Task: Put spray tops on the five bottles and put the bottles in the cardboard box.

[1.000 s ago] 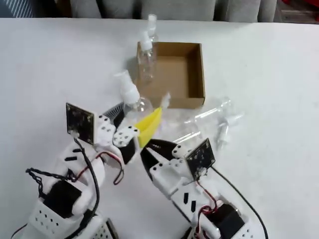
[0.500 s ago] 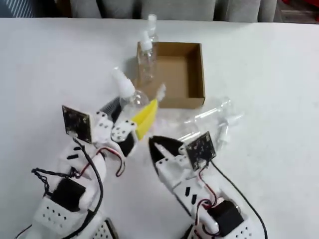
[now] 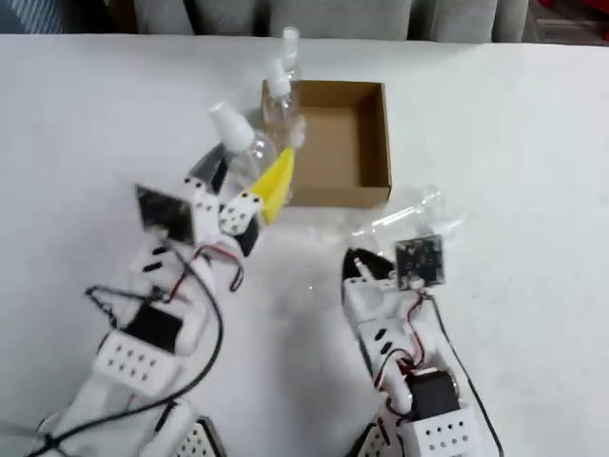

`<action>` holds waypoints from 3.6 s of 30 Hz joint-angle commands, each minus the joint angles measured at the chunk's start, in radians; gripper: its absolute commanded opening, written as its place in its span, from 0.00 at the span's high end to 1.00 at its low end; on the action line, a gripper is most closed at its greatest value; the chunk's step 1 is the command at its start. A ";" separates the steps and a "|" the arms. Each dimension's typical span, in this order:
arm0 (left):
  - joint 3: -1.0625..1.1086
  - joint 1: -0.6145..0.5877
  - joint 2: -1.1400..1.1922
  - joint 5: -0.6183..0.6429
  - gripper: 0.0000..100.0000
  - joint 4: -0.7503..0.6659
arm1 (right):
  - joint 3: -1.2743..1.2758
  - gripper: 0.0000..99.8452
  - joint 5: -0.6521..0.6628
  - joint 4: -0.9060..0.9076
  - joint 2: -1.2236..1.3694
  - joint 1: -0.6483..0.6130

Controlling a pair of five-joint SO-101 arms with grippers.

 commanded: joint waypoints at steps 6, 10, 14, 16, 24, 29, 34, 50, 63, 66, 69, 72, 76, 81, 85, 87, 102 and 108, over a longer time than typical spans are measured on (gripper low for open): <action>-0.203 -0.065 0.498 -0.017 0.98 -0.333 | 0.011 0.99 0.000 0.033 -0.005 0.099; -0.264 -0.090 0.687 -0.017 0.98 -0.448 | 0.011 0.99 0.000 0.033 -0.005 0.096; -0.322 -0.084 0.845 -0.017 0.98 -0.557 | 0.011 0.99 0.000 0.054 -0.005 0.094; -0.354 -0.081 0.908 -0.017 0.98 -0.586 | 0.011 0.99 0.000 0.056 -0.005 0.093; -0.445 -0.074 1.061 -0.017 0.98 -0.598 | 0.011 0.99 0.000 0.061 -0.005 0.093; -0.482 -0.073 1.135 -0.020 0.98 -0.598 | 0.011 0.99 0.000 0.061 -0.005 0.093; -0.482 -0.071 1.165 -0.023 0.98 -0.598 | 0.011 0.99 0.000 0.061 -0.005 0.093; -0.529 -0.073 1.287 -0.025 0.98 -0.598 | 0.011 0.99 0.000 0.062 -0.004 0.093; -0.502 -0.079 1.291 -0.025 0.98 -0.597 | 0.011 0.99 0.000 0.077 -0.004 0.093; -0.489 -0.076 1.291 -0.026 0.98 -0.597 | 0.011 0.99 0.000 0.077 -0.004 0.094; -0.488 -0.079 1.291 -0.026 0.98 -0.597 | 0.011 0.99 0.000 0.077 -0.004 0.094; -0.488 -0.082 1.291 -0.026 0.93 -0.594 | 0.011 0.99 0.000 0.084 -0.004 0.097; -0.460 -0.079 1.291 -0.025 0.75 -0.591 | 0.011 0.99 0.000 0.084 -0.004 0.099; -0.446 -0.079 1.291 -0.017 0.57 -0.591 | 0.011 0.99 0.000 0.084 -0.004 0.099; -0.445 -0.081 1.291 -0.017 0.54 -0.591 | 0.011 0.99 0.000 0.084 -0.004 0.099; -0.445 -0.081 1.290 -0.017 0.54 -0.591 | 0.011 0.99 0.000 0.084 -0.004 0.099; -0.385 -0.081 1.248 -0.023 0.54 -0.595 | 0.011 0.99 0.002 0.084 -0.004 0.101; -0.262 -0.071 1.104 -0.023 0.54 -0.592 | 0.011 0.99 0.003 0.084 -0.004 0.101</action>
